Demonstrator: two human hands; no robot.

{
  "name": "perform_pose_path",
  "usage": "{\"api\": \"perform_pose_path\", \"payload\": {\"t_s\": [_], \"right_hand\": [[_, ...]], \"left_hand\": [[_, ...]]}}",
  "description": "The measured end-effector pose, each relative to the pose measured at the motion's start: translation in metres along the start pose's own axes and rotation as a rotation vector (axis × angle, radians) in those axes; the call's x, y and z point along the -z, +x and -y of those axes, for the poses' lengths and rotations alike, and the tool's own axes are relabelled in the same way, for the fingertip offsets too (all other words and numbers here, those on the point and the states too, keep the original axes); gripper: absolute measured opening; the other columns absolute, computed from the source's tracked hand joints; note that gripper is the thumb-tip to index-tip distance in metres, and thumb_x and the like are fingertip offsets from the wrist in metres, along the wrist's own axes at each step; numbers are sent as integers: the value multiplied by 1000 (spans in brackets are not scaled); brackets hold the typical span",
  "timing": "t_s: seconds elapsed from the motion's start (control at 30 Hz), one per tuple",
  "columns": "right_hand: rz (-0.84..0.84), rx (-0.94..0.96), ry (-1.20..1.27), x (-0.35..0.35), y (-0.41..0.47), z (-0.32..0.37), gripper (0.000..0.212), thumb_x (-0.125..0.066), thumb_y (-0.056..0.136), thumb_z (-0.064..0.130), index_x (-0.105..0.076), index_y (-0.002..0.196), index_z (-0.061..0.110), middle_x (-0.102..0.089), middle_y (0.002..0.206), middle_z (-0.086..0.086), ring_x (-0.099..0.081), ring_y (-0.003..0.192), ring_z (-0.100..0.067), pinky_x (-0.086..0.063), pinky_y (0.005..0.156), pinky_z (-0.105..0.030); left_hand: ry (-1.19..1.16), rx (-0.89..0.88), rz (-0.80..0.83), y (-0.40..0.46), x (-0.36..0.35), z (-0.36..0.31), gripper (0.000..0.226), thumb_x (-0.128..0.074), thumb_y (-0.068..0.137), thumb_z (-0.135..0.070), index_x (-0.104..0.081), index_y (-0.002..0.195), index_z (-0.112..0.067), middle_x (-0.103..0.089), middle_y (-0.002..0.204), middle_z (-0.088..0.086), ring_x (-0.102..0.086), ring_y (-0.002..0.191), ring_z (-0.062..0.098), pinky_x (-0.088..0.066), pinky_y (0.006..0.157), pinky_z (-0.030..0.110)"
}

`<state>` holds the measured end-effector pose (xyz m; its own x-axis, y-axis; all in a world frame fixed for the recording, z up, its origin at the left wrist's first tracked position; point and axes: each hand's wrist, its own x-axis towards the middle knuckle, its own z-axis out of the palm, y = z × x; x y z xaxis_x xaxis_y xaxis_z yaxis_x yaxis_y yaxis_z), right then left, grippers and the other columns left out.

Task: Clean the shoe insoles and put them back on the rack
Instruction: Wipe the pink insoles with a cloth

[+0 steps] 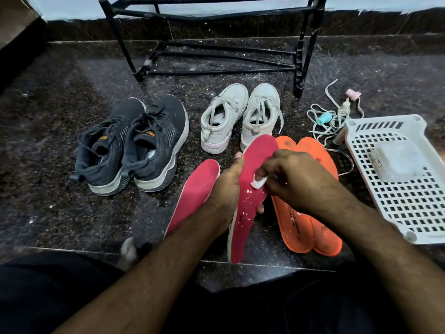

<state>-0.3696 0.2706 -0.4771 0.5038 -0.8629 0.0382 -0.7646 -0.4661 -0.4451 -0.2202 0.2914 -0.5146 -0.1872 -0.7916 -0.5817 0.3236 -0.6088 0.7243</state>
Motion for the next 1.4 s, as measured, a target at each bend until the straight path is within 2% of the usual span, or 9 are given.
{"api": "perform_pose_path", "payload": {"t_s": [0.13, 0.33, 0.43, 0.57, 0.77, 1.03, 1.17, 1.3, 1.4], "right_hand": [[108, 14, 45, 13, -9, -5, 23, -77, 72, 9, -76, 79, 31, -56, 79, 10, -53, 68, -4, -45, 69, -19], [-325, -178, 139, 12, 0, -13, 19, -70, 87, 14, -75, 101, 26, -56, 98, -2, -60, 81, -18, -49, 80, -32], [-182, -79, 139, 0, 2, -5, 17, -73, 87, 20, -75, 104, 22, -55, 99, 0, -58, 84, -13, -51, 82, -32], [-95, 70, 110, 0, -2, 5, 9, -80, 79, 13, -76, 83, 20, -53, 85, 8, -48, 72, -2, -35, 71, -5], [-247, -125, 59, 9, 1, -9, 27, -79, 77, 12, -72, 102, 17, -53, 90, 6, -55, 78, -14, -33, 72, -18], [-61, 9, 85, 6, -3, 0, 22, -75, 73, 5, -75, 92, 16, -64, 88, -5, -63, 79, -23, -51, 78, -37], [-241, -60, 54, 6, 4, -7, 24, -73, 77, 5, -76, 97, 18, -63, 95, -3, -64, 82, -22, -48, 78, -29], [-22, 140, 93, -1, -2, 7, 27, -72, 70, 3, -78, 88, 22, -65, 88, 7, -59, 73, -9, -50, 76, -35], [-95, 65, 102, 5, -5, -2, 27, -73, 72, -2, -77, 89, 18, -66, 87, 3, -61, 73, -14, -50, 75, -32]], "left_hand": [[25, -16, 13, -3, -4, 1, 67, -32, 101, -60, -69, 104, -5, -60, 60, 16, -52, 33, 25, -38, 34, 22], [-21, -34, 147, -4, -4, -7, 67, -21, 102, -62, -71, 108, -17, -74, 93, 16, -71, 67, 26, -45, 38, 25], [-30, -29, 145, -3, -2, -4, 68, -29, 98, -67, -77, 90, -21, -67, 72, 9, -60, 46, 20, -40, 38, 23], [-59, -59, 104, -4, -2, -6, 64, -29, 100, -63, -67, 90, -13, -55, 58, 7, -48, 32, 18, -38, 32, 20], [-9, -84, 152, -7, -7, -5, 63, -26, 102, -60, -66, 110, -11, -71, 78, 19, -64, 48, 25, -41, 36, 24], [14, -87, 81, -6, -6, -2, 65, -29, 101, -62, -67, 98, -9, -63, 65, 14, -50, 34, 20, -38, 33, 20], [54, -100, 136, -6, -5, 0, 69, -27, 99, -65, -67, 109, -9, -69, 72, 22, -46, 34, 23, -36, 37, 22], [-22, -80, 63, -5, -2, -2, 68, -29, 100, -65, -64, 99, -7, -55, 61, 12, -46, 35, 19, -36, 36, 22], [-26, -98, 91, -6, -6, -1, 66, -28, 102, -61, -65, 99, -7, -63, 64, 15, -50, 36, 21, -38, 35, 22]]}}
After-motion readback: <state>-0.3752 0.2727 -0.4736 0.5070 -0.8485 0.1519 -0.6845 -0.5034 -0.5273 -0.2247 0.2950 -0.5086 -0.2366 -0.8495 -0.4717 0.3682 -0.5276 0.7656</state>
